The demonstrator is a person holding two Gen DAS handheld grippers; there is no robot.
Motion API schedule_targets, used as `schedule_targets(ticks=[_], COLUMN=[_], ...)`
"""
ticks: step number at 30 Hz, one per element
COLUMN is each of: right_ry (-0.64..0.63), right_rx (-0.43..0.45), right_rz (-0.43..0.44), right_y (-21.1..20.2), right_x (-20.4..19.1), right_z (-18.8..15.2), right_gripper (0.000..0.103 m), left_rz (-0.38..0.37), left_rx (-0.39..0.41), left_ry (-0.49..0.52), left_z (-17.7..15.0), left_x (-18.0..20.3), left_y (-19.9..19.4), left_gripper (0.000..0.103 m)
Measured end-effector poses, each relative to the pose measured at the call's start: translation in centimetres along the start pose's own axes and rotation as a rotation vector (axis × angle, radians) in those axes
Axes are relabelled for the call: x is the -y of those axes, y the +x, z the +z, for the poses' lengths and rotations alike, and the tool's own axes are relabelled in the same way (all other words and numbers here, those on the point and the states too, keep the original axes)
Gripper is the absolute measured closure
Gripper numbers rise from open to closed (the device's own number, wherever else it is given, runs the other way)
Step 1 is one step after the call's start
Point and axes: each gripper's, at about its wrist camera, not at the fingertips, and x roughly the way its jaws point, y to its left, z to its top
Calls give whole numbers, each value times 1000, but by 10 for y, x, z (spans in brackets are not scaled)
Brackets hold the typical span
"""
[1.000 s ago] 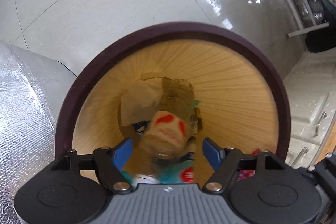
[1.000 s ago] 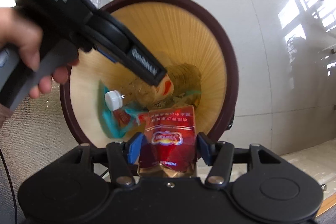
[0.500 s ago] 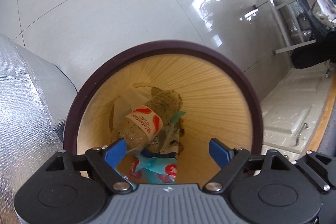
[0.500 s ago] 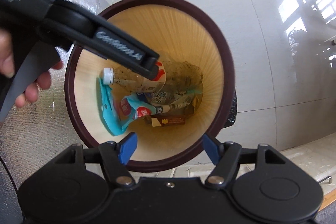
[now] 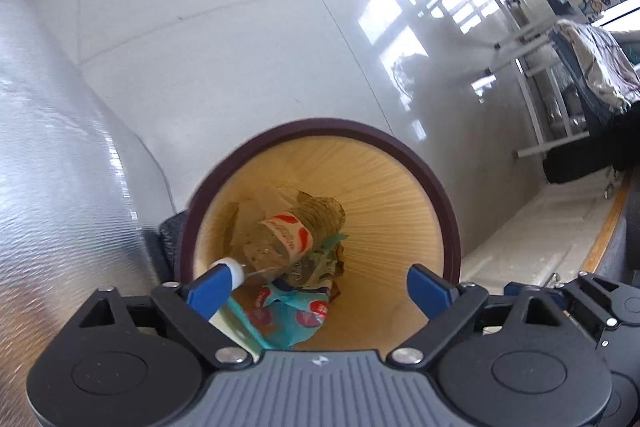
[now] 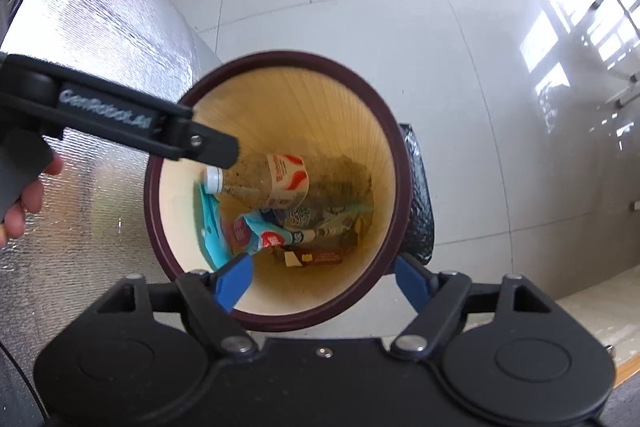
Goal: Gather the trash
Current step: 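Withdraw both open tools upward from the wastebasket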
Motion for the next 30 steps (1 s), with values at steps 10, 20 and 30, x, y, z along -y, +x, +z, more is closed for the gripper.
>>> schedule_targets(ticks=[10, 20, 30], right_ry=[-35, -16, -49], right_rx=[72, 167, 316], right_rz=[-3, -24, -26], right_y=[-44, -80, -120], right_x=[0, 13, 13], right_z=[-13, -32, -65], right_gripper=[5, 0, 0], left_rz=[10, 10, 71], left_rx=[79, 201, 340], left_ry=[-81, -129, -163], left_z=[-44, -92, -146], left_x=[-3, 8, 21], left_y=[-50, -88, -115], left_gripper=[0, 0, 0])
